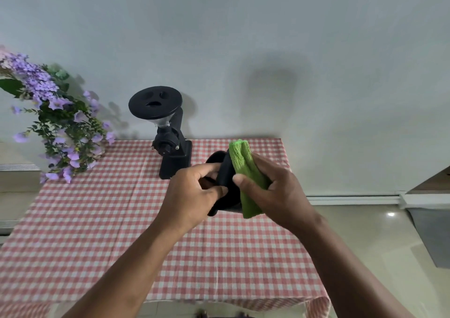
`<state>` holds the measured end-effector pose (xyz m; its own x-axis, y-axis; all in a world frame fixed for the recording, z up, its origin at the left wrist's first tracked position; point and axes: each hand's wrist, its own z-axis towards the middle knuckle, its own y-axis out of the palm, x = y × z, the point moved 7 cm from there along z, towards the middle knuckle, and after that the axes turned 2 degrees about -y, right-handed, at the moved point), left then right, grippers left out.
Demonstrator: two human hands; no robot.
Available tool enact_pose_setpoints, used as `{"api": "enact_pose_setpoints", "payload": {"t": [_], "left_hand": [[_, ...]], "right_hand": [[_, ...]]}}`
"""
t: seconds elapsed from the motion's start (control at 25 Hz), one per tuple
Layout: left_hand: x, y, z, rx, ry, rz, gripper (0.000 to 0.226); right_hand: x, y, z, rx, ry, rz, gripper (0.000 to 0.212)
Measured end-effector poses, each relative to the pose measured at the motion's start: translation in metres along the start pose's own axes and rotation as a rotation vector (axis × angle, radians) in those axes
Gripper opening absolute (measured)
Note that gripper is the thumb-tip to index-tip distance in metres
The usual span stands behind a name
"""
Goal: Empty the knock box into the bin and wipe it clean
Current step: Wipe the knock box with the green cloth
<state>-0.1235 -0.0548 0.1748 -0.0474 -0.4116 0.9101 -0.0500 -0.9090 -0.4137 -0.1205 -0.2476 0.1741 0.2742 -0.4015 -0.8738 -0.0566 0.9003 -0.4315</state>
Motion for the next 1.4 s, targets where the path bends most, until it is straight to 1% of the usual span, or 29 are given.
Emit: {"api": "enact_pose_setpoints", "payload": {"t": [0.04,0.12,0.2,0.24,0.32,0.36,0.4,0.44,0.48,0.52,0.6,0.64,0.68,0.76,0.84,0.88,0.96,1.0,1.04,1.08,1.12,1.16,1.2,1.28,1.4], "left_hand": [[0.002,0.000,-0.001,0.009,0.023,0.040,0.044],[0.007,0.002,-0.004,0.032,0.080,0.107,0.046],[0.014,0.003,-0.006,0.073,0.160,0.161,0.044],[0.019,0.001,-0.006,0.111,0.211,0.193,0.039],[0.026,-0.006,-0.008,0.193,0.314,0.249,0.026],[0.026,-0.010,-0.009,0.220,0.329,0.258,0.026],[0.020,-0.014,-0.010,0.225,0.288,0.237,0.030],[0.008,-0.016,-0.009,0.195,0.182,0.186,0.037],[-0.008,-0.014,-0.008,0.126,0.021,0.091,0.046],[-0.024,-0.010,-0.009,0.032,-0.164,-0.068,0.055],[-0.045,0.009,-0.016,-0.167,-0.473,-0.489,0.064],[-0.048,0.017,-0.019,-0.235,-0.555,-0.653,0.064],[-0.048,0.022,-0.021,-0.262,-0.580,-0.766,0.063],[-0.049,0.028,-0.019,-0.217,-0.566,-0.893,0.060],[-0.053,0.028,-0.018,-0.127,-0.538,-0.935,0.059],[-0.054,0.026,-0.017,-0.088,-0.521,-0.928,0.055],[-0.056,0.020,-0.013,-0.044,-0.480,-0.870,0.041],[-0.057,0.017,-0.012,-0.045,-0.458,-0.830,0.036],[-0.057,0.017,-0.011,-0.056,-0.442,-0.799,0.033],[-0.055,0.017,-0.010,-0.069,-0.430,-0.778,0.033],[-0.053,0.017,-0.010,-0.081,-0.417,-0.759,0.035],[-0.050,0.017,-0.009,-0.087,-0.408,-0.738,0.039],[-0.047,0.017,-0.008,-0.089,-0.402,-0.717,0.042],[-0.044,0.013,-0.006,-0.086,-0.391,-0.674,0.045],[-0.045,0.004,-0.004,-0.079,-0.391,-0.605,0.050]], "right_hand": [[0.003,0.003,-0.004,0.019,0.015,0.006,0.027],[0.012,0.005,-0.009,0.119,0.084,0.105,0.023],[0.018,0.005,-0.013,0.238,0.139,0.202,0.010],[0.020,0.005,-0.015,0.281,0.158,0.236,0.002],[0.025,0.006,-0.020,0.343,0.198,0.303,0.013],[0.028,0.005,-0.022,0.367,0.216,0.352,0.015],[0.030,0.004,-0.024,0.390,0.236,0.400,0.015],[0.032,0.002,-0.025,0.410,0.234,0.433,0.015],[0.032,0.001,-0.026,0.426,0.235,0.467,0.014],[0.031,0.000,-0.026,0.443,0.225,0.500,0.011],[0.028,0.002,-0.027,0.473,0.205,0.561,0.013],[0.026,0.004,-0.028,0.479,0.201,0.597,0.014],[0.024,0.007,-0.029,0.476,0.197,0.630,0.015],[0.021,0.011,-0.029,0.460,0.209,0.660,0.017],[0.019,0.010,-0.030,0.474,0.227,0.592,0.027],[0.016,0.007,-0.032,0.507,0.227,0.531,0.034],[0.007,-0.006,-0.033,0.604,0.140,0.359,0.043],[-0.001,-0.011,-0.032,0.631,0.058,0.250,0.038],[-0.011,-0.014,-0.030,0.617,-0.028,0.118,0.027],[-0.024,-0.011,-0.023,0.532,-0.111,-0.044,0.023],[-0.033,-0.001,-0.016,0.402,-0.186,-0.199,0.034],[-0.038,0.012,-0.012,0.267,-0.242,-0.313,0.041],[-0.042,0.023,-0.011,0.173,-0.276,-0.395,0.042],[-0.047,0.037,-0.010,0.061,-0.341,-0.470,0.040],[-0.045,0.025,-0.006,0.034,-0.489,-0.626,0.041]]}}
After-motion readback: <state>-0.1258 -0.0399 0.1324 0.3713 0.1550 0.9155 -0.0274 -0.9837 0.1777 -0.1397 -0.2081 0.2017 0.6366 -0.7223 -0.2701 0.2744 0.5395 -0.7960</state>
